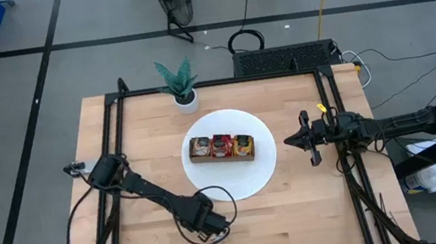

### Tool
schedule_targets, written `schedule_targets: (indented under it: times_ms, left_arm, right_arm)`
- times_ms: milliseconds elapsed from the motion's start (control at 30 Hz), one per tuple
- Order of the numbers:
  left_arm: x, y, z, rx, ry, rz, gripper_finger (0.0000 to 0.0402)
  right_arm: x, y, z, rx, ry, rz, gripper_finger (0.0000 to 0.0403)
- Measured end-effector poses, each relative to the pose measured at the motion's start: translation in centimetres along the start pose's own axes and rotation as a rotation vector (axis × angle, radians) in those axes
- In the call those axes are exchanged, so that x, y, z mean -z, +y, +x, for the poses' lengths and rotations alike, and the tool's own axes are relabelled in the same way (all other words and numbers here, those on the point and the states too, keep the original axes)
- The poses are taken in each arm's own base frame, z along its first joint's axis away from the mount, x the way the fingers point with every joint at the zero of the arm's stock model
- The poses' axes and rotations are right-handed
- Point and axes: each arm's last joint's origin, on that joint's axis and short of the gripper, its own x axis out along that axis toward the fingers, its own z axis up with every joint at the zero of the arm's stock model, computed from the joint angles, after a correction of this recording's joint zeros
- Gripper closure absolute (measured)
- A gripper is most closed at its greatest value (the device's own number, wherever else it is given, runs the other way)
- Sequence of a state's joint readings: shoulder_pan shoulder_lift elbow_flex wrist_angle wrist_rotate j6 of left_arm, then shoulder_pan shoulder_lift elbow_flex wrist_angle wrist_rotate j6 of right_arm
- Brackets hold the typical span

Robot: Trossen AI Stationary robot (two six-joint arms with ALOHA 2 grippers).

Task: Pick & Place Tea
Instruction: Put the brown tea bag into the left section of the wooden organizer

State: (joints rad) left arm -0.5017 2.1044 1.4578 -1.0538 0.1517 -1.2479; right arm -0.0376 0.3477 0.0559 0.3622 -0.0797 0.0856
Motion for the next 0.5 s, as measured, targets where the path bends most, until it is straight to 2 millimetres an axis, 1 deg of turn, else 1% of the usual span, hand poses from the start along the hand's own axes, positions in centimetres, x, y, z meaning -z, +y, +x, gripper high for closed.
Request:
schedule_targets:
  times_ms: [133,200,233,300,367,433,500]
  left_arm:
    - [0.5,-0.1,-0.4,-0.036,0.002,0.145,0.0388]
    - [1.1,0.0,-1.2,-0.13,-0.039,0.203,0.0393]
    - [1.4,0.1,-1.9,-0.187,-0.075,0.232,0.0393]
    - [2.0,0.4,-3.9,-0.323,-0.194,0.303,0.0393]
    - [2.5,0.6,-5.8,-0.456,-0.357,0.377,0.0393]
    - [2.5,0.6,-6.7,-0.557,-0.514,0.445,0.0393]
    - [2.2,0.5,-7.0,-0.639,-0.655,0.518,0.0393]
  right_arm:
    - [0.0,0.0,0.0,0.0,-0.001,0.0,0.0398]
    - [0.0,0.0,0.0,0.0,0.0,0.0,0.0399]
    - [0.0,0.0,0.0,0.0,-0.001,0.0,0.0399]
    - [0.0,0.0,0.0,0.0,-0.001,0.0,0.0398]
    - [0.0,0.0,0.0,0.0,-0.001,0.0,0.0399]
    - [0.0,0.0,0.0,0.0,0.0,0.0,0.0399]
    - [0.0,0.0,0.0,0.0,0.0,0.0,0.0398]
